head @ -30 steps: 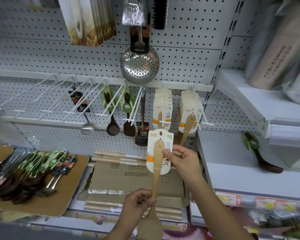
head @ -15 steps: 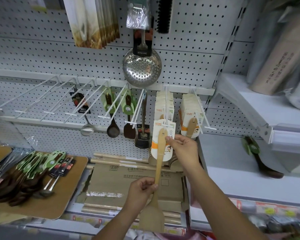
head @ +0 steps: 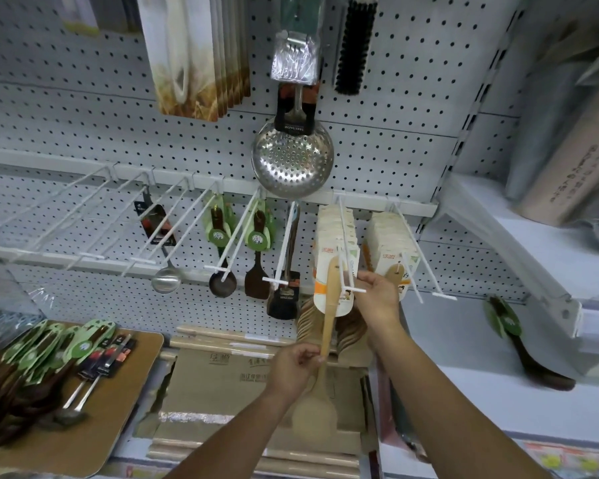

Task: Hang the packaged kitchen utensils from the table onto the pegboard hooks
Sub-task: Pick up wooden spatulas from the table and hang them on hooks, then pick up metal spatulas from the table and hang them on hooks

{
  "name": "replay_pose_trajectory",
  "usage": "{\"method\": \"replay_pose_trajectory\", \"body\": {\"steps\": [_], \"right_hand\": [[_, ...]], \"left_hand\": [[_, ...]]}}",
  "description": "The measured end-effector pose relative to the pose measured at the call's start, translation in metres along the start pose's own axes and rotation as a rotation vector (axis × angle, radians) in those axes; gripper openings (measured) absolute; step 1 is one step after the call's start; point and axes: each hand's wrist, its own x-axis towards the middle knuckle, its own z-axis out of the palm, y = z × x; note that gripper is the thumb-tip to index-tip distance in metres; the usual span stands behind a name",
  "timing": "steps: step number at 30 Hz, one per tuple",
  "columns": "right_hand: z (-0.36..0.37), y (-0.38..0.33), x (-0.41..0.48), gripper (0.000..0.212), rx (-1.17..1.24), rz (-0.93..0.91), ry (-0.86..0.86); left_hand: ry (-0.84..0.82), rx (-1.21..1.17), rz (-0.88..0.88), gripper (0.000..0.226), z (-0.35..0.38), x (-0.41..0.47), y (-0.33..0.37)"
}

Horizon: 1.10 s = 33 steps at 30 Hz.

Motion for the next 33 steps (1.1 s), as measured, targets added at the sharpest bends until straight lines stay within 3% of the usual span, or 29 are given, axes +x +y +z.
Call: {"method": "replay_pose_trajectory", "body": {"steps": [5, 7, 10, 12, 15, 18, 20, 23, 25, 26, 30, 33], "right_hand": [[-0.001, 0.015, -0.001, 0.012, -0.024, 0.004, 0.059], [-0.007, 0.028, -0.011, 0.02, -0.082, -0.023, 0.094], [-0.018, 0.047, -0.024, 0.031, -0.194, -0.018, 0.105], [-0.021, 0.057, -0.033, 0.033, -0.33, -0.018, 0.008], [-0.015, 0.063, -0.05, 0.041, -0.638, -0.108, -0.303], [0.001, 0.055, -0.066, 0.06, -1.057, -0.327, -0.548], [0.015, 0.047, -0.078, 0.071, -1.187, -0.497, -0.662], [0.04, 0.039, -0.099, 0.081, -1.208, -0.684, -0.746], [0.062, 0.035, -0.118, 0.1, -1.191, -0.76, -0.81], [0.073, 0.032, -0.129, 0.099, -1.178, -0.792, -0.84], [0.124, 0.024, -0.18, 0.065, -1.128, -0.905, -0.928], [0.161, 0.024, -0.221, 0.077, -1.104, -0.96, -0.977]], "left_hand": [[-0.223, 0.24, -0.023, 0.028, -0.011, 0.013, -0.014], [-0.247, 0.326, -0.068, 0.05, -0.021, 0.011, -0.021], [-0.249, 0.451, -0.058, 0.056, -0.039, -0.003, -0.017], [-0.19, 0.621, 0.003, 0.056, -0.055, -0.016, -0.017], [-0.09, 0.882, 0.065, 0.061, -0.082, -0.036, -0.006], [0.015, 1.096, 0.075, 0.067, -0.11, -0.066, 0.017], [0.059, 1.218, 0.033, 0.069, -0.131, -0.094, 0.031], [0.125, 1.328, -0.077, 0.064, -0.166, -0.134, 0.041], [0.185, 1.36, -0.128, 0.067, -0.19, -0.159, 0.044], [0.216, 1.365, -0.157, 0.07, -0.203, -0.172, 0.045], [0.314, 1.419, -0.234, 0.08, -0.25, -0.225, 0.05], [0.366, 1.427, -0.315, 0.082, -0.284, -0.264, 0.051]]}}
